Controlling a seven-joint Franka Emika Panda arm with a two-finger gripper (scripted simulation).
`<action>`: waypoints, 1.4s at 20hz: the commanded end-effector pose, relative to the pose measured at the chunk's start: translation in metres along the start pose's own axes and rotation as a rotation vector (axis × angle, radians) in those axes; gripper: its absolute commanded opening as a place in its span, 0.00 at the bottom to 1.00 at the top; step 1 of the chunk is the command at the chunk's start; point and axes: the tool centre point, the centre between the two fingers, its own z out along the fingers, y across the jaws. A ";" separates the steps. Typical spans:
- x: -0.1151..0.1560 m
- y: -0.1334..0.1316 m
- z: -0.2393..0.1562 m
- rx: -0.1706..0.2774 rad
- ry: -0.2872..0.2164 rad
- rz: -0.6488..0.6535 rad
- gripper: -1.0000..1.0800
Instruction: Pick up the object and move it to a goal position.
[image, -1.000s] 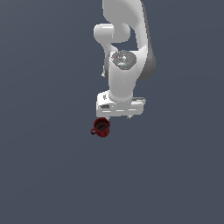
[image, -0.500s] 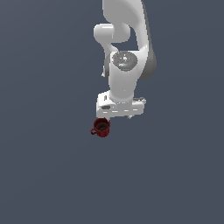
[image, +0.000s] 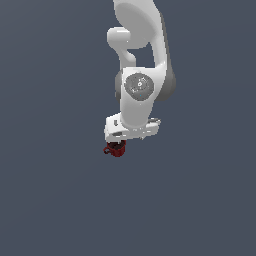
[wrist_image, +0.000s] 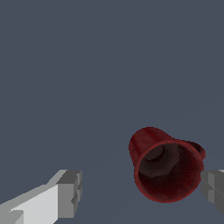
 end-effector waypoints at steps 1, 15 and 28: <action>0.001 0.010 0.007 -0.011 -0.045 -0.040 1.00; -0.003 0.074 0.049 -0.052 -0.337 -0.262 1.00; -0.009 0.092 0.059 -0.053 -0.425 -0.316 1.00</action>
